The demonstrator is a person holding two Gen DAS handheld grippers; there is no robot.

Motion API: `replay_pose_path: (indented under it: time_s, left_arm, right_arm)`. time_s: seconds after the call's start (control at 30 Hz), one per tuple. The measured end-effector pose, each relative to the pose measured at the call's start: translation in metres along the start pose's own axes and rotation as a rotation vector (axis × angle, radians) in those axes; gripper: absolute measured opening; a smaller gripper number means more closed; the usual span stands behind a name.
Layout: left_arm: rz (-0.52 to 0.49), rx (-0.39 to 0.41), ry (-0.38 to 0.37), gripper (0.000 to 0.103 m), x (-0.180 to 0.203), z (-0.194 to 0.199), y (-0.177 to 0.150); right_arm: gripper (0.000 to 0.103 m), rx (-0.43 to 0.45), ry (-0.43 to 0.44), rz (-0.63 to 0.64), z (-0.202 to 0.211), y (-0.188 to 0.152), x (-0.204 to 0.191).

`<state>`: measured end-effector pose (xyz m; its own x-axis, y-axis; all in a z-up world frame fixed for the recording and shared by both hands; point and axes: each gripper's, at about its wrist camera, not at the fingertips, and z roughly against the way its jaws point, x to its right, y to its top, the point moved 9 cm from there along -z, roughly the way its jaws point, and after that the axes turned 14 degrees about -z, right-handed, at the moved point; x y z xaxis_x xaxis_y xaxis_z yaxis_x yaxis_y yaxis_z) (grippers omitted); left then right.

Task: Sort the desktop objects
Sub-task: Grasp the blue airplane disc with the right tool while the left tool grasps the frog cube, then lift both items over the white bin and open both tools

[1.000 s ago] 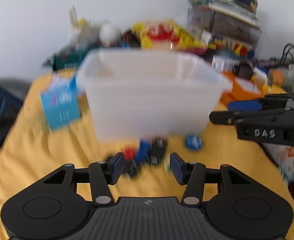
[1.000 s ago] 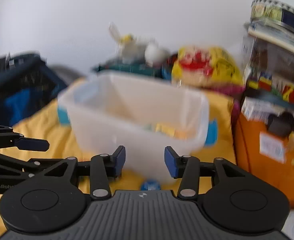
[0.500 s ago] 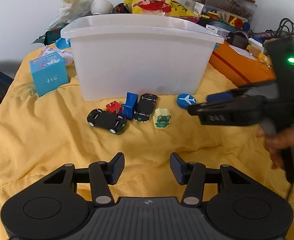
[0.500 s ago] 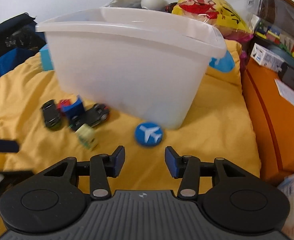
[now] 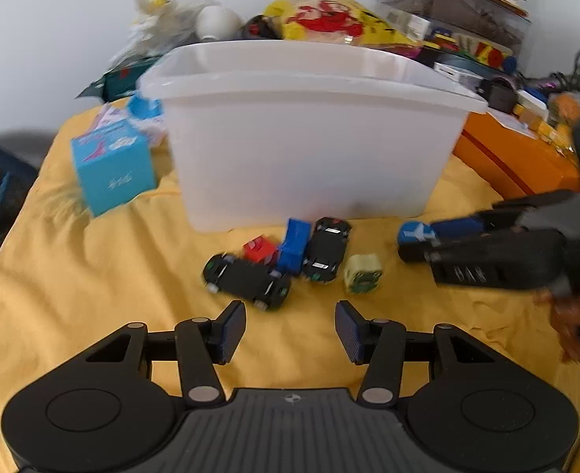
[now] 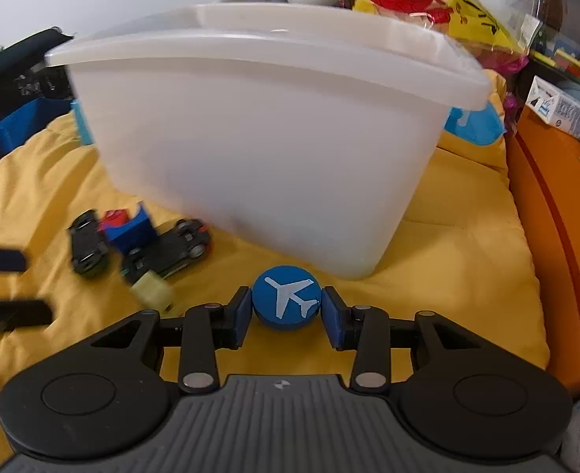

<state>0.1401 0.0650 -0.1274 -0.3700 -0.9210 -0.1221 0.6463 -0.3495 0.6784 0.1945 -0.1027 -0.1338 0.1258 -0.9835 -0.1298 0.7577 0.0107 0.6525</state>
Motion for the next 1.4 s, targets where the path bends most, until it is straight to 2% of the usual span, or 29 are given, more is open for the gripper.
replay_pose_path:
  time_s: [0.17, 0.33, 0.5, 0.57, 0.67, 0.87, 1.1, 1.3, 1.4]
  left_arm:
    - [-0.104, 0.026, -0.082, 0.054, 0.026, -0.008, 0.019]
    - [-0.12, 0.005, -0.122, 0.053, 0.049, -0.029, 0.029]
    - [-0.139, -0.029, -0.086, 0.038, 0.052, -0.049, 0.031]
    - [-0.13, -0.033, -0.1, 0.029, 0.051, -0.053, 0.031]
    - [-0.126, -0.02, -0.113, 0.029, 0.048, -0.054, 0.029]
    - [-0.083, 0.018, -0.147, 0.029, 0.047, -0.021, 0.025]
    - [-0.014, 0.117, -0.111, 0.029, 0.028, 0.039, 0.035]
    - [-0.038, 0.255, -0.019, 0.029, -0.008, 0.086, 0.087]
    - [-0.015, 0.31, 0.006, 0.029, -0.027, 0.099, 0.114]
  right_arm:
    - [0.042, -0.014, -0.002, -0.037, 0.02, -0.023, 0.006]
    - [0.042, -0.025, -0.031, -0.004, 0.026, -0.042, 0.006]
    - [0.042, -0.018, -0.027, -0.013, 0.029, -0.045, 0.005]
    - [0.042, -0.016, -0.027, -0.012, 0.029, -0.047, 0.004]
    - [0.043, -0.011, -0.026, -0.005, 0.026, -0.047, 0.004]
    - [0.042, 0.002, -0.019, -0.006, 0.026, -0.045, 0.003]
    - [0.042, 0.055, 0.036, -0.011, 0.048, -0.032, -0.009]
    - [0.042, 0.175, 0.098, -0.032, 0.084, 0.019, -0.02]
    - [0.042, 0.247, 0.125, -0.039, 0.102, 0.053, -0.022]
